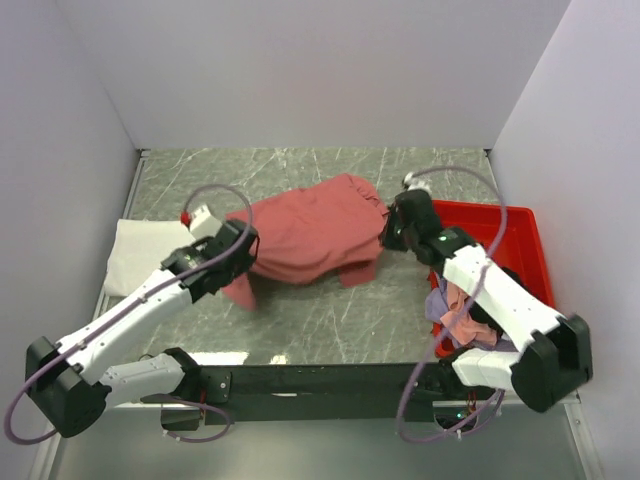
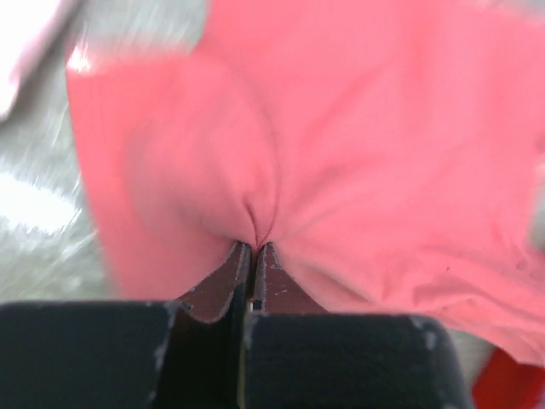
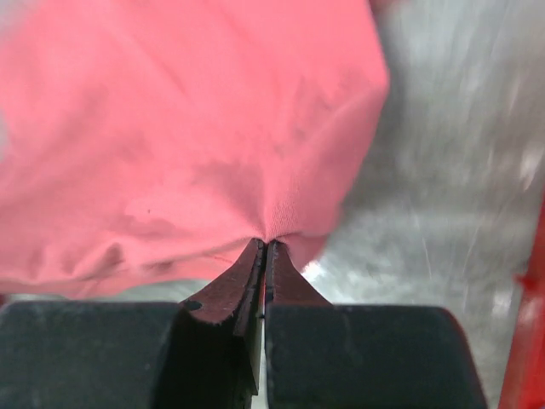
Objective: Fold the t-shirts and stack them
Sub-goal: Flatten the tshirt out
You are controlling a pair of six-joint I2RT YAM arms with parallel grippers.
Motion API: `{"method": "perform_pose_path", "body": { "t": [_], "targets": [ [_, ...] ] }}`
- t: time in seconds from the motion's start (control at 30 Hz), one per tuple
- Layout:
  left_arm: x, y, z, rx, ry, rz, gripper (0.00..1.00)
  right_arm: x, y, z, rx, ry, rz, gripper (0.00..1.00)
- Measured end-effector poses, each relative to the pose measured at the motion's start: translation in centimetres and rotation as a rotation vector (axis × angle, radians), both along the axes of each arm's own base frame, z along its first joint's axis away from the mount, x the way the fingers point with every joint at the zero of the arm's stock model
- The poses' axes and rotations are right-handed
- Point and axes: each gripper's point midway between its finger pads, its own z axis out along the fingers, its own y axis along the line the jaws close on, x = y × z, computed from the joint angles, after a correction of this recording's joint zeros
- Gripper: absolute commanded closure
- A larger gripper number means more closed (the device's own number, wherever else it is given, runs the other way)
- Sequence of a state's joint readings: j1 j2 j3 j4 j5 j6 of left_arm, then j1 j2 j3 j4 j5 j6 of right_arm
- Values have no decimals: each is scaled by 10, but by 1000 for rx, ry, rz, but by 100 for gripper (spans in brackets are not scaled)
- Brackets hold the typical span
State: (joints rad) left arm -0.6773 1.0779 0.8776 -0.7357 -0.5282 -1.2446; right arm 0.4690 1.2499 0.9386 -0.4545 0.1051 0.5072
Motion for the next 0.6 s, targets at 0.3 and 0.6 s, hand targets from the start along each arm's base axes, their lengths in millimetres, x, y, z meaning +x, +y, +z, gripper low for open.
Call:
{"method": "perform_pose_path", "body": {
  "t": [0.3,0.6],
  "targets": [
    [29,15,178,-54,-399,39,99,-7,-20,226,168,-522,-35,100],
    [-25,36,362,-237,-887,-127,99,-88,-31,418,330,-914,138,100]
  ]
}}
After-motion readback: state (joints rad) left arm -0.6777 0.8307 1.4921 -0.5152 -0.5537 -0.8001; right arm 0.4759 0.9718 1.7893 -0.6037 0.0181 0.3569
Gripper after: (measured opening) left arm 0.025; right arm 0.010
